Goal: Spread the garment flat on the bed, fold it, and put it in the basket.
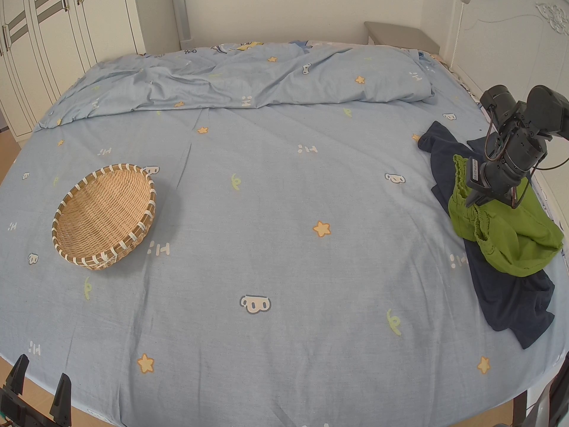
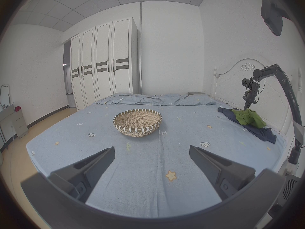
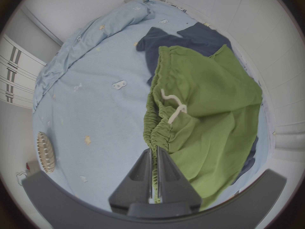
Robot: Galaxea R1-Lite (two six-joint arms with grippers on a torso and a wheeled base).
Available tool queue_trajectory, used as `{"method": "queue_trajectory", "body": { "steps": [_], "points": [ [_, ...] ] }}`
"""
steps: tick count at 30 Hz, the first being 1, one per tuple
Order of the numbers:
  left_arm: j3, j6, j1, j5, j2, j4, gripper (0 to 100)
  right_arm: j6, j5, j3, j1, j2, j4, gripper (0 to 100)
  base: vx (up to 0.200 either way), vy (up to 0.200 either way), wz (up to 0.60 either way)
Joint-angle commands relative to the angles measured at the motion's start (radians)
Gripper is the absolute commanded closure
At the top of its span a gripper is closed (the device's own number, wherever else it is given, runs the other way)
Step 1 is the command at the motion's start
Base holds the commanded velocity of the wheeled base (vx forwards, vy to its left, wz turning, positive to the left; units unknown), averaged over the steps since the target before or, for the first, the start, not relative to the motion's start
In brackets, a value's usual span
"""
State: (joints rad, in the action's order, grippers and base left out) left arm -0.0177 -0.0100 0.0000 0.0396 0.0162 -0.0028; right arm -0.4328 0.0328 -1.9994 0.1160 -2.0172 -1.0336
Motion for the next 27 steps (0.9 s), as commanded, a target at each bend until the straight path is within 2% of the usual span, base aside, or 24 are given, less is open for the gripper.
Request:
{"method": "queue_trajectory", "body": {
  "steps": [1,6,7,11,15,16,17,19,20,21,22,24,27],
  "points": [
    [0.018,-0.001,0.0,0.0,-0.016,0.0,0,-0.044,-0.033,-0.001,0.056,0.045,-0.013,100,0.0,0.0,0.0],
    [0.018,-0.001,0.0,0.0,-0.016,0.0,0,-0.09,-0.099,-0.001,0.102,0.077,0.0,100,0.0,0.0,0.0],
    [0.018,-0.001,0.0,0.0,-0.016,0.0,0,-0.098,-0.159,-0.001,0.126,0.11,0.0,100,0.0,0.0,0.0],
    [0.018,-0.001,0.0,0.0,-0.016,0.0,0,-0.098,-0.231,-0.001,0.175,0.172,0.009,100,0.0,0.0,0.0],
    [0.018,-0.001,0.0,0.0,-0.016,0.0,0,-0.098,-0.235,-0.001,0.223,0.218,0.052,100,0.0,0.0,0.0],
    [0.018,-0.001,0.0,0.0,-0.016,0.0,0,-0.098,-0.237,-0.001,0.268,0.258,0.101,100,0.0,0.0,0.0],
    [0.018,-0.001,0.0,0.0,-0.016,0.0,0,-0.098,-0.237,-0.001,0.272,0.261,0.106,100,0.0,0.0,0.0],
    [0.018,-0.001,0.0,0.0,-0.016,0.0,0,-0.098,-0.234,-0.001,0.357,0.321,0.202,100,0.0,0.0,0.0],
    [0.018,-0.001,0.0,0.0,-0.016,0.0,0,-0.096,-0.234,-0.001,0.361,0.324,0.208,100,0.0,0.0,0.0],
    [0.018,-0.001,0.0,0.0,-0.016,0.0,0,-0.096,-0.226,0.065,0.418,0.345,0.288,100,0.0,0.0,0.0],
    [0.018,-0.001,0.0,0.0,-0.016,0.0,0,-0.096,-0.226,0.073,0.422,0.347,0.296,100,0.0,0.0,0.0],
    [0.018,-0.001,0.0,0.0,-0.016,0.0,0,-0.1,-0.22,0.214,0.504,0.35,0.429,100,0.0,0.0,0.0],
    [0.018,-0.001,0.0,0.0,-0.016,0.0,0,-0.104,-0.163,0.335,0.567,0.338,0.572,100,0.0,0.0,0.0]
  ]
}}
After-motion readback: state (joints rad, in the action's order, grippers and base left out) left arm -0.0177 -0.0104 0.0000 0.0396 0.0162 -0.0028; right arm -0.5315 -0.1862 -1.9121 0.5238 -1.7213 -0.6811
